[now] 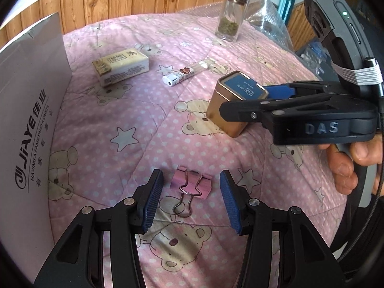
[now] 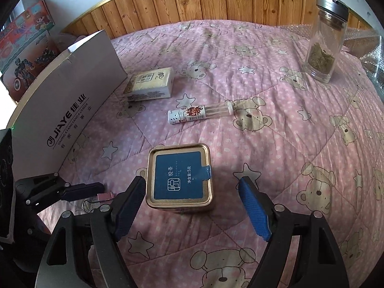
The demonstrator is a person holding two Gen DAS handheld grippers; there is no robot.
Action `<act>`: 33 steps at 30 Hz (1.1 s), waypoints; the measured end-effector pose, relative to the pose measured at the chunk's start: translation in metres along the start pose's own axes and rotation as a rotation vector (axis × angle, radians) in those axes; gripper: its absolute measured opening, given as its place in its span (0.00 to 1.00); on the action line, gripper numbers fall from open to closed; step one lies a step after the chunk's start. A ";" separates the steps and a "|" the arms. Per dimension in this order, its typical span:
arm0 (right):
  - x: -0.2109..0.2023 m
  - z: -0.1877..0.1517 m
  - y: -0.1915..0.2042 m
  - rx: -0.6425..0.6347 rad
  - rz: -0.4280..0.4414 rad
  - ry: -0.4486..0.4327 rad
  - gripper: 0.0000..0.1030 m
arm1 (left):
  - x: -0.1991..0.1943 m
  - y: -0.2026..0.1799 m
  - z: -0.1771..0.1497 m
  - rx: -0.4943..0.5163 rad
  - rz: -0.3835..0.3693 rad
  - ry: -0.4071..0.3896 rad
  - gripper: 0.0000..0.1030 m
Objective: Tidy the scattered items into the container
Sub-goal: 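Grasp the gold square tin with the right tool while the left tool grasps the pink binder clips, then lift the tin and binder clips and carry them over the white box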
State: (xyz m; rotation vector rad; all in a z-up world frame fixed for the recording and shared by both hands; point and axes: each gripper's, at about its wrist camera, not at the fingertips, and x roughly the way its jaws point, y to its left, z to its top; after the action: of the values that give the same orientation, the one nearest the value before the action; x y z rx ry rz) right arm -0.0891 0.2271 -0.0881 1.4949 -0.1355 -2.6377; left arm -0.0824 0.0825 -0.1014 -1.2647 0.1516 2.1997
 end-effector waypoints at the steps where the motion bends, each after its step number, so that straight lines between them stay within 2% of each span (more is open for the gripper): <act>1: 0.000 0.000 0.000 -0.001 -0.001 0.000 0.66 | -0.001 -0.001 -0.002 0.008 -0.003 -0.003 0.48; 3: 0.001 -0.001 -0.001 0.002 0.008 0.008 0.52 | -0.001 -0.006 -0.005 0.040 0.019 -0.008 0.48; 4: 0.002 -0.001 -0.001 0.004 0.009 0.011 0.50 | -0.001 -0.008 -0.006 0.056 0.035 -0.011 0.42; 5: 0.002 -0.002 -0.001 0.002 0.007 0.012 0.50 | -0.001 -0.009 -0.006 0.066 0.052 -0.013 0.35; 6: 0.002 -0.002 0.000 -0.003 0.004 0.011 0.50 | -0.001 -0.009 -0.006 0.065 0.057 -0.015 0.34; 11: 0.000 -0.002 -0.001 0.011 0.029 0.009 0.50 | -0.007 -0.001 -0.005 0.003 0.033 -0.034 0.34; 24: -0.010 0.001 -0.004 0.083 0.130 -0.011 0.49 | -0.043 -0.008 -0.002 -0.100 0.072 -0.082 0.34; 33: -0.026 -0.006 -0.003 0.098 0.145 -0.036 0.49 | -0.076 -0.022 -0.004 -0.134 0.051 -0.123 0.34</act>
State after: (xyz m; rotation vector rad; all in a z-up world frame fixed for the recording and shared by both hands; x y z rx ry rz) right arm -0.0710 0.2335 -0.0689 1.4071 -0.3674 -2.5769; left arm -0.0390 0.0657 -0.0377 -1.2026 -0.0122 2.3579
